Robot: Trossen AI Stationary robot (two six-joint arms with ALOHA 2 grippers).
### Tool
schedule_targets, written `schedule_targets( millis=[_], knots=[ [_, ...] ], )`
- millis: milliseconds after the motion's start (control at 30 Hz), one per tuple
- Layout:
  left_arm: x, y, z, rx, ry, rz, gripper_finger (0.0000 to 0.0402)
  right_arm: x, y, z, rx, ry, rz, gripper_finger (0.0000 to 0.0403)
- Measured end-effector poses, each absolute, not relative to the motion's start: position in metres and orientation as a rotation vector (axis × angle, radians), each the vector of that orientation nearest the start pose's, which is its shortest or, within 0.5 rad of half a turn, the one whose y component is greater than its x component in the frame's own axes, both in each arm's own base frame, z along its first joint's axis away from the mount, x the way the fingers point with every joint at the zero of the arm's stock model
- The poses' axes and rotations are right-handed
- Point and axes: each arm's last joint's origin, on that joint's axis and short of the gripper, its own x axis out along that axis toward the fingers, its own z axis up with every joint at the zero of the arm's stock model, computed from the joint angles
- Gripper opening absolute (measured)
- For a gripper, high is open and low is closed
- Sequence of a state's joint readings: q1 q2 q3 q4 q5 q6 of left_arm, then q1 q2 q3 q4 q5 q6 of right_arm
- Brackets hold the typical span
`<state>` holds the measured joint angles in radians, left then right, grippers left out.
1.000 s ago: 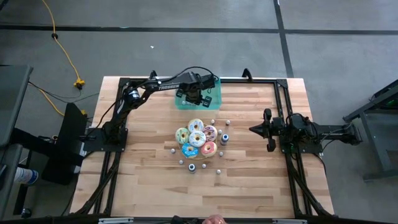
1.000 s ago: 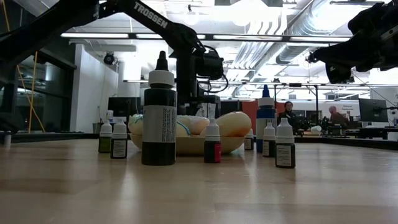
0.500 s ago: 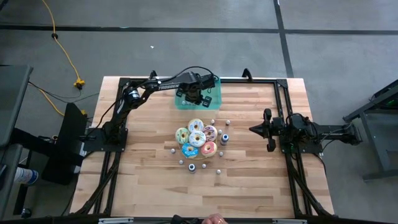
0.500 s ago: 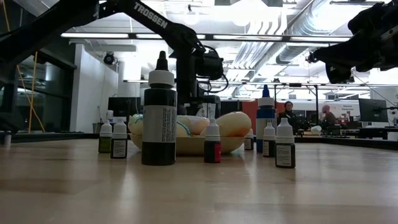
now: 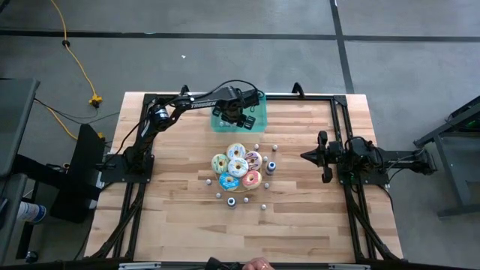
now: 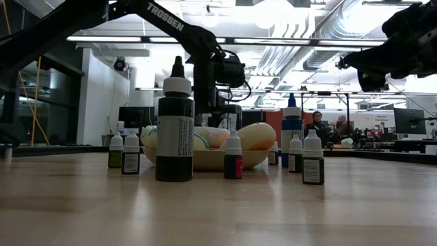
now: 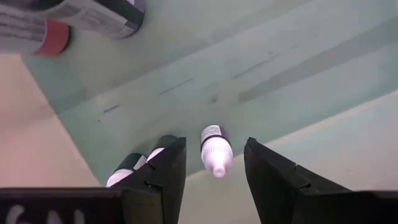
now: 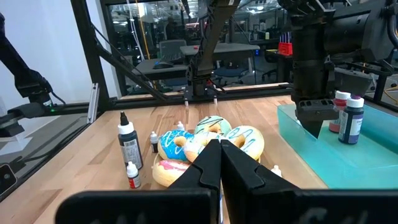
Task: Pick & Place food coloring
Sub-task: Put the bottom small green food coloring bottle into the green container
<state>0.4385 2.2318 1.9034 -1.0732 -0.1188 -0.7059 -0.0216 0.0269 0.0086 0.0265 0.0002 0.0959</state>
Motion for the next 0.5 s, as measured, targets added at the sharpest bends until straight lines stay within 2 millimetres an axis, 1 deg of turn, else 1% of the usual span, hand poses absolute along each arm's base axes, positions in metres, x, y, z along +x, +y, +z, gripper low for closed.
schedule_targets(
  millis=[100,267,367,500],
  knots=[
    [0.406,0.195,0.198,-0.778,1.190,0.934,0.0154,0.099,-0.002,0.167,0.096,-0.009,-0.021,0.0000],
    [0.410,0.200,0.214,-0.740,1.144,0.921,0.0155,0.099,-0.002,0.167,0.096,-0.009,-0.021,0.0000],
    [0.411,0.202,0.227,-0.703,1.127,0.920,0.0155,0.099,-0.002,0.167,0.096,-0.009,-0.021,0.0000],
    [0.410,0.201,0.250,-0.674,1.130,0.924,0.0155,0.099,-0.002,0.167,0.096,-0.009,-0.021,0.0000]
  ],
)
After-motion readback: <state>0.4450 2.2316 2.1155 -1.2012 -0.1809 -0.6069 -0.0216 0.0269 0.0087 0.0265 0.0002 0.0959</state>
